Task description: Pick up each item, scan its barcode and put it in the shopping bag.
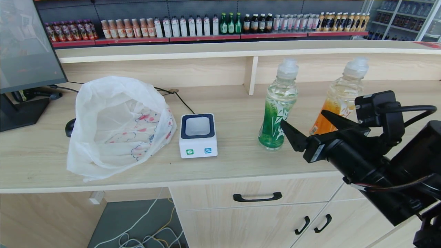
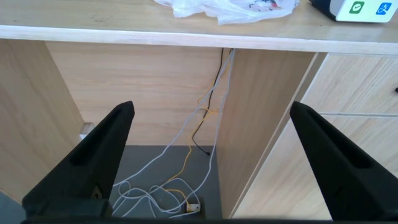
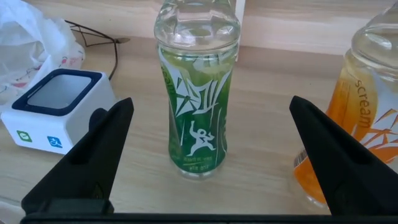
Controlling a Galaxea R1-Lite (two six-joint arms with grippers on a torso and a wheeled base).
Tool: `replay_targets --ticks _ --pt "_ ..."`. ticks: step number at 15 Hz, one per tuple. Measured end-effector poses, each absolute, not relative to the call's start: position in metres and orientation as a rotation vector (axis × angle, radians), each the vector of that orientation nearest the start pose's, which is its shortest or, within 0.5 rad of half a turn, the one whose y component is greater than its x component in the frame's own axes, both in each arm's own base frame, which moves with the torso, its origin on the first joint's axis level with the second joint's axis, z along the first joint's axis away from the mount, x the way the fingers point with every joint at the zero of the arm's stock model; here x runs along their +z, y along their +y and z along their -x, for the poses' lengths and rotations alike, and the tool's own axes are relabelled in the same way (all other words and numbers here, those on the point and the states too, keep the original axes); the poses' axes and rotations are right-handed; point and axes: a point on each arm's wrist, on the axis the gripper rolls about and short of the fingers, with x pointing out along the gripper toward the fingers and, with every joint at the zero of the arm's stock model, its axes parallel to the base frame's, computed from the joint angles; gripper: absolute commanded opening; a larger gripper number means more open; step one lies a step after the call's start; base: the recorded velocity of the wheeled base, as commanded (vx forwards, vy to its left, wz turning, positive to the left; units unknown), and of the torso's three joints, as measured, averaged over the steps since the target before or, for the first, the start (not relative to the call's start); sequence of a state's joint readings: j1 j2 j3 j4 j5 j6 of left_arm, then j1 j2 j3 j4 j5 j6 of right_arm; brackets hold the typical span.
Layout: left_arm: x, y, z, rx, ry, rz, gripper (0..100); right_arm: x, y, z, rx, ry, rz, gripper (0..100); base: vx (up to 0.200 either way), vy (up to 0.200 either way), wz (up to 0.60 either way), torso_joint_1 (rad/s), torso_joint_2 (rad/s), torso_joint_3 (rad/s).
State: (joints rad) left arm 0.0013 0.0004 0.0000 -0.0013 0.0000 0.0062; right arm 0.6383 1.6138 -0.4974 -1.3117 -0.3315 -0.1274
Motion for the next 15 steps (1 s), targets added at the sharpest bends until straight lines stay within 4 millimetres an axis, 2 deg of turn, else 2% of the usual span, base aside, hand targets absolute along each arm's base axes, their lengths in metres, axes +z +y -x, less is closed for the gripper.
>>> replay_targets --ticks 8,15 --pt "0.076 0.0 0.023 0.001 -0.001 -0.006 100 0.199 0.169 -0.242 0.268 -0.212 0.021 100 0.0 0.0 0.0 0.0 0.0 0.0" --pt "0.076 0.0 0.023 0.002 -0.001 -0.006 100 0.195 0.177 -0.259 0.238 -0.211 0.024 100 0.0 0.0 0.0 0.0 0.0 0.0"
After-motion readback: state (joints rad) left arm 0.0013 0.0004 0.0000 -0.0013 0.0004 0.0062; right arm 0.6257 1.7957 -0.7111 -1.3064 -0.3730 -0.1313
